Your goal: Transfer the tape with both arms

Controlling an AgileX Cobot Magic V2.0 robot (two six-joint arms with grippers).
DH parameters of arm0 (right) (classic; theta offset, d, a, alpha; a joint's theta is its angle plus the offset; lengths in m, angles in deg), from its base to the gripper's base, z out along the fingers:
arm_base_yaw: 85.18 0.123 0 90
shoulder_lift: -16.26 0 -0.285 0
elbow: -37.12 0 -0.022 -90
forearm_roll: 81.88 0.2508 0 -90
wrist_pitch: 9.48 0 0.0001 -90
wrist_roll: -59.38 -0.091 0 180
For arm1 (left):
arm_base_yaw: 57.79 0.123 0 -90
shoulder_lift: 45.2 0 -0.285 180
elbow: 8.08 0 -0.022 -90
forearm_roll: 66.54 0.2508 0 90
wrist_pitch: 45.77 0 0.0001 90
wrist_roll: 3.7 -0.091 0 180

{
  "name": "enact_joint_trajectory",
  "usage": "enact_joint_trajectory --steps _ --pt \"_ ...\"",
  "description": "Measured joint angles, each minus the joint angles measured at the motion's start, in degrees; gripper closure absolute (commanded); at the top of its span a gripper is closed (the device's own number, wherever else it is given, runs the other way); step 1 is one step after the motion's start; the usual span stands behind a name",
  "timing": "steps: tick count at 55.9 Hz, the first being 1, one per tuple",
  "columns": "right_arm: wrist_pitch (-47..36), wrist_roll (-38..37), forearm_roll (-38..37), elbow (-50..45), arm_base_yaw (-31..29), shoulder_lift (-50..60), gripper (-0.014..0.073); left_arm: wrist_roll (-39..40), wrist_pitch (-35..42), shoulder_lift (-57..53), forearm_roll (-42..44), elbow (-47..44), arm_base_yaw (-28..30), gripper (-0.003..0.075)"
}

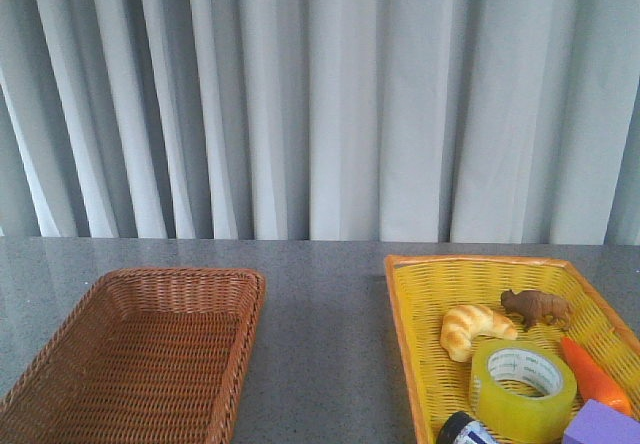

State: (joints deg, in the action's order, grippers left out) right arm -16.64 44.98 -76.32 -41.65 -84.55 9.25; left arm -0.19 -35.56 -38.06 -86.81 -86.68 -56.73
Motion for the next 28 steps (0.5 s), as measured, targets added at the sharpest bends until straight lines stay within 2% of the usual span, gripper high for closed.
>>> enact_joint_trajectory --steps 7,16,24,28 --pt "1.18 -0.17 3.18 1.2 0.0 0.0 0.0596 6.16 2.73 0.0 -0.28 0.47 0.0 0.0722" --pt "7.16 1.95 2.11 10.41 0.0 -1.56 0.0575 8.49 -3.99 0.0 6.23 7.42 0.0 0.0712" --pt "13.23 6.55 -0.92 21.84 0.0 -8.99 0.0482 8.61 -9.59 1.44 12.29 15.14 0.0 0.0683" --pt "17.6 7.59 -1.5 26.72 0.0 -14.08 0.0398 8.65 -12.06 4.56 13.69 18.35 0.0 0.0651"
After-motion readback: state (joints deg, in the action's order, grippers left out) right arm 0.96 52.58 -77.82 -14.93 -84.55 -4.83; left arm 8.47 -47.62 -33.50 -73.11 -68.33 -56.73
